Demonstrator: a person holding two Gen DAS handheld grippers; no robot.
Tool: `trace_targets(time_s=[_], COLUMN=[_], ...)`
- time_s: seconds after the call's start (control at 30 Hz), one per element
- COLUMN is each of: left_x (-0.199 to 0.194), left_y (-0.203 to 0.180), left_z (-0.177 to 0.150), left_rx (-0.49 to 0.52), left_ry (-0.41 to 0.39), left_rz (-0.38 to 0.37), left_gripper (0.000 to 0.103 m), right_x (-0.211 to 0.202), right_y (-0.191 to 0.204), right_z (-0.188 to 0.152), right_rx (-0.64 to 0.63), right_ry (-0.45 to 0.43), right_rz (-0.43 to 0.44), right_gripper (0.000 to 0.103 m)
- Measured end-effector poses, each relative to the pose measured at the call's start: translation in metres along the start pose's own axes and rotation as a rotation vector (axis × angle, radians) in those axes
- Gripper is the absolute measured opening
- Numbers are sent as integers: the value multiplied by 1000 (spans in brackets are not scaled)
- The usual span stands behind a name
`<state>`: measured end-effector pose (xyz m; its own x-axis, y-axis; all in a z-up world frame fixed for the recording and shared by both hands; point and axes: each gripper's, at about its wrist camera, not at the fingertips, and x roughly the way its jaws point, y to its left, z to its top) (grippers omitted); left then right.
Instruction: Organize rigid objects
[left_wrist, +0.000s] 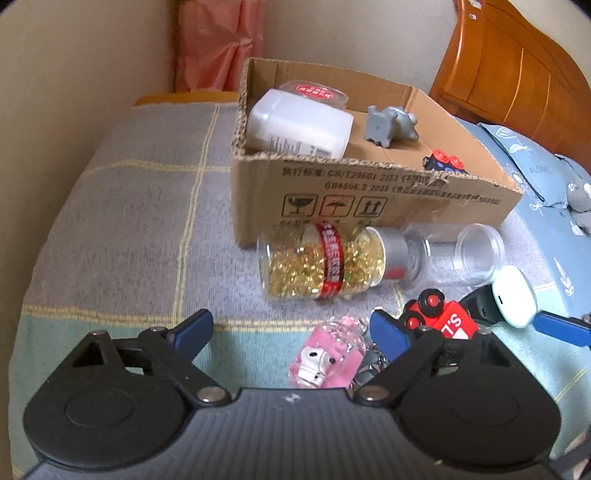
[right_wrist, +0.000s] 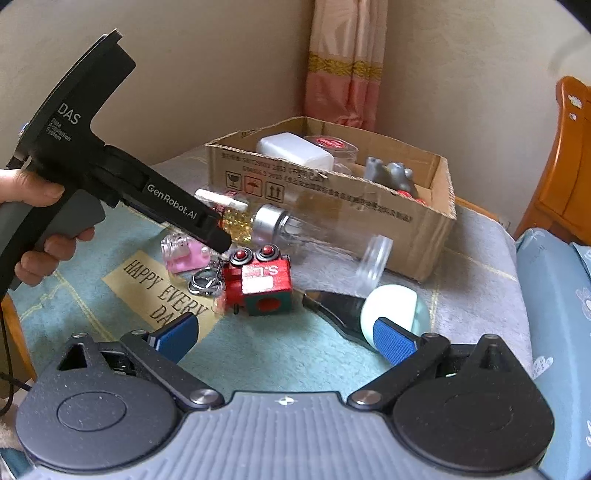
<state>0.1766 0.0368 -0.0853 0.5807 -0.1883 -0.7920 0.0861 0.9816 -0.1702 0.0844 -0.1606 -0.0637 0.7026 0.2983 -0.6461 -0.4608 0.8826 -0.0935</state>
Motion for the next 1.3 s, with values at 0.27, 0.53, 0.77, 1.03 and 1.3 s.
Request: trace_targets(time_s=[0.27, 0.53, 0.77, 1.03, 1.3], left_x=[0, -5, -11, -14, -16], left_y=[0, 0, -6, -12, -7], left_z=[-2, -7, -12, -16, -17], left_rx=[-7, -5, 3, 42, 85], left_ry=[1, -6, -11, -22, -22], left_rz=[-1, 3, -24, -60, -42], left_gripper=[91, 85, 62, 42, 42], right_x=[25, 46, 45, 46, 32], right_y=[17, 26, 26, 23, 17], right_z=[17, 25, 25, 25, 16], right_rx=[-137, -182, -169, -142, -116], right_ry=[1, 20, 17, 18, 35], right_rz=[-13, 0, -3, 9, 14], right_gripper=[77, 57, 56, 55, 55])
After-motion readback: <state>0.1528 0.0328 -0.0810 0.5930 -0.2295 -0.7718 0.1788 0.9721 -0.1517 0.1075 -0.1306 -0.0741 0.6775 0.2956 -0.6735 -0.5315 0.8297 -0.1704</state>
